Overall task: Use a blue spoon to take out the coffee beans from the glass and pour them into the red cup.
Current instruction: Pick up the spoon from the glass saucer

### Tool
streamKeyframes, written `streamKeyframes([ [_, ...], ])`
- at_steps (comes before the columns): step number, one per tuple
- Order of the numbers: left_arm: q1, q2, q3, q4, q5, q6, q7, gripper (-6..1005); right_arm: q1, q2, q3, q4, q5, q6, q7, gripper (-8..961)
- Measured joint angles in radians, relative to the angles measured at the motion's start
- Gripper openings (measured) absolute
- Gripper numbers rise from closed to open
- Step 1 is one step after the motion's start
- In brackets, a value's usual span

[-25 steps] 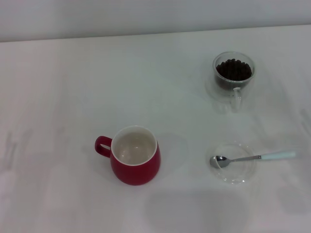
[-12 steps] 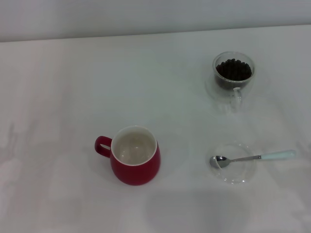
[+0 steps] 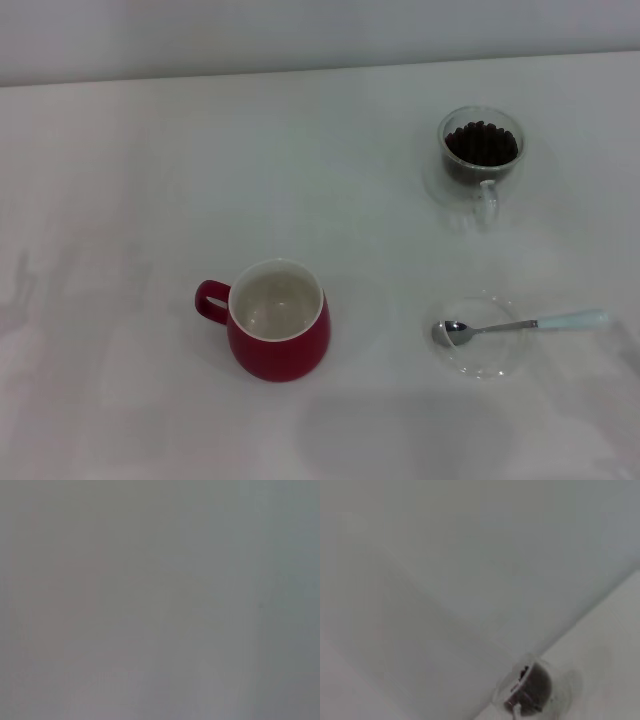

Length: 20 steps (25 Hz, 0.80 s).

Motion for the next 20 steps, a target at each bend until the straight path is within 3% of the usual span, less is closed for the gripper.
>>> streamKeyframes([
  [20, -0.008, -0.001, 0.000, 0.007, 0.000, 0.001, -0.002, 726, -0.008, 0.002, 0.007, -0.116, -0.077, 0.158, 0.039, 809],
])
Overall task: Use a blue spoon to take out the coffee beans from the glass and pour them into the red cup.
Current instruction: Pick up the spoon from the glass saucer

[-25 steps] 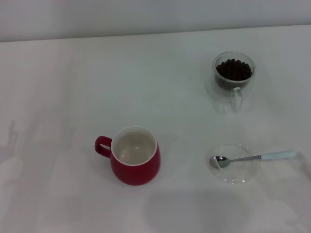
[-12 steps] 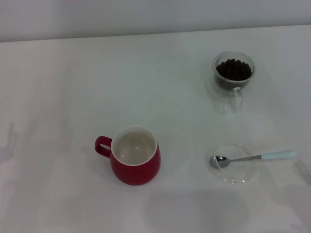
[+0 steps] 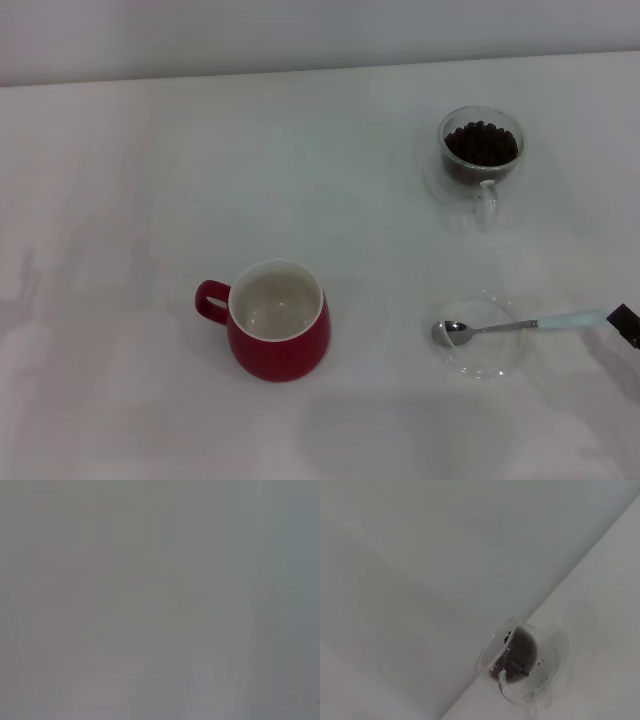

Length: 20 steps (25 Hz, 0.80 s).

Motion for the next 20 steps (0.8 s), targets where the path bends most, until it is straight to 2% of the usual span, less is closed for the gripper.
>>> streamKeyframes([
  [20, -0.002, 0.000, 0.000, 0.000, 0.000, 0.000, -0.001, 727, 0.002, 0.000, -0.011, -0.114, -0.043, 0.118, -0.005, 806],
])
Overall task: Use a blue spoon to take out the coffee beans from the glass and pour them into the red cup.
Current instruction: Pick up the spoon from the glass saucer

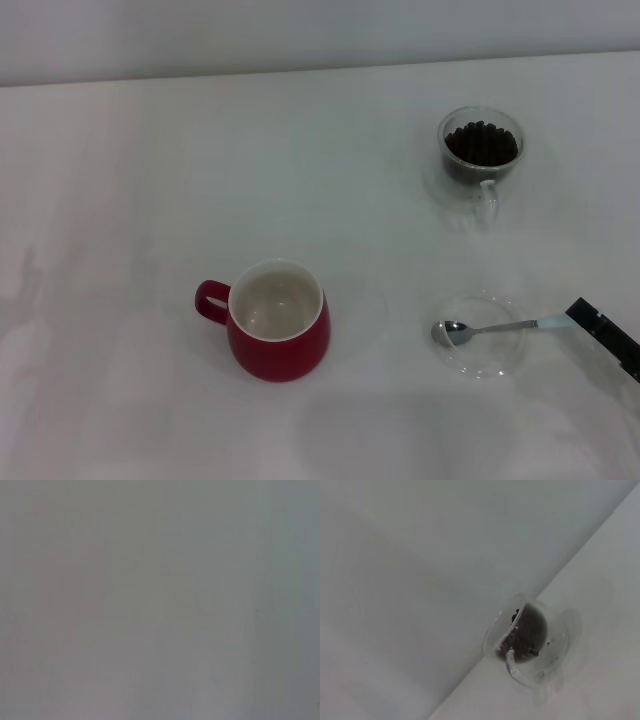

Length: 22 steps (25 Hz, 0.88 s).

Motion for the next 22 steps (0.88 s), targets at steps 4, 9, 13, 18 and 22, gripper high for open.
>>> streamKeyframes([
  [4, 0.001, 0.000, 0.000, -0.002, 0.000, 0.000, 0.000, 727, -0.007, 0.003, -0.002, -0.029, 0.002, 0.024, -0.001, 805],
  [9, -0.001, 0.000, 0.000, -0.004, 0.000, -0.002, 0.000, 727, -0.016, 0.006, -0.004, -0.057, 0.007, 0.050, -0.010, 805],
  [13, -0.003, 0.001, 0.000, -0.003, 0.000, -0.009, 0.000, 727, -0.016, 0.007, -0.005, -0.063, 0.007, 0.059, -0.011, 805],
  [18, -0.003, 0.002, 0.000, -0.002, 0.000, -0.009, 0.002, 727, -0.013, 0.007, -0.015, -0.066, 0.006, 0.070, -0.009, 697],
  [22, -0.003, 0.002, 0.000, -0.001, 0.000, -0.009, 0.002, 727, -0.012, 0.007, -0.020, -0.067, 0.010, 0.071, -0.008, 655],
])
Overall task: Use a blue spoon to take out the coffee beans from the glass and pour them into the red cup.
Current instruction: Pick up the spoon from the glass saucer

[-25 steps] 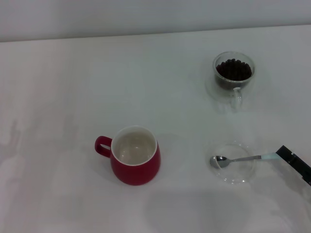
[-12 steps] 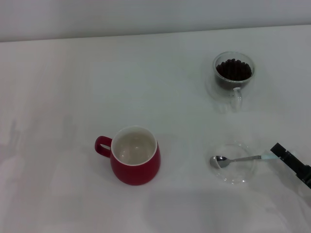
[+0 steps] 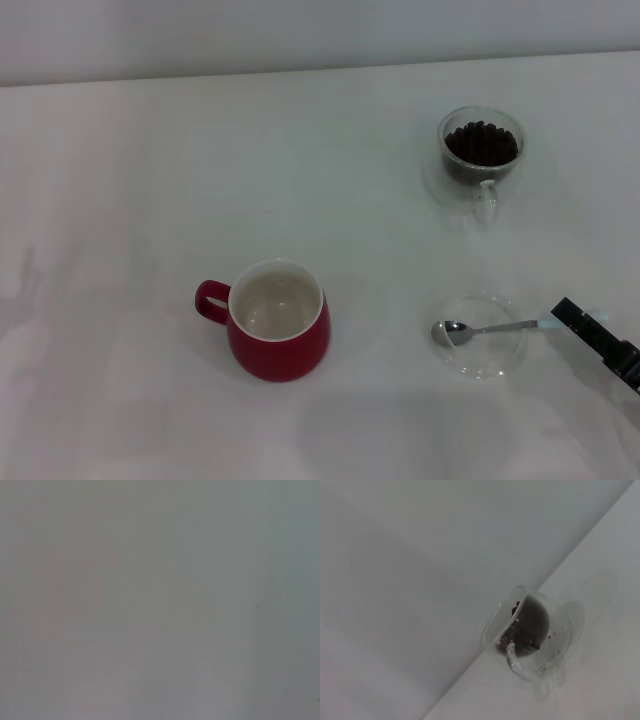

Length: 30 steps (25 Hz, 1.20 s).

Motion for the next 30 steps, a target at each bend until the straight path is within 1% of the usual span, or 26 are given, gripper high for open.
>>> streamKeyframes([
  [2, 0.000, 0.000, 0.000, 0.000, 0.000, 0.000, 0.000, 727, 0.000, 0.000, 0.000, 0.000, 0.001, 0.001, 0.000, 641],
  [7, 0.000, 0.000, 0.000, 0.000, 0.000, 0.000, 0.000, 727, 0.001, -0.001, 0.002, -0.001, 0.002, 0.001, 0.000, 497],
  [21, 0.000, 0.000, 0.000, -0.003, 0.000, 0.000, -0.001, 727, 0.005, -0.001, 0.000, -0.014, 0.002, 0.011, 0.006, 465],
  [26, 0.000, 0.000, 0.000, -0.005, -0.001, 0.000, -0.001, 727, 0.004, -0.001, 0.000, -0.024, 0.002, 0.026, 0.006, 302],
  [30, 0.000, 0.000, 0.000, -0.006, -0.008, 0.000, 0.000, 727, 0.005, 0.000, 0.000, -0.027, 0.002, 0.030, 0.007, 284],
])
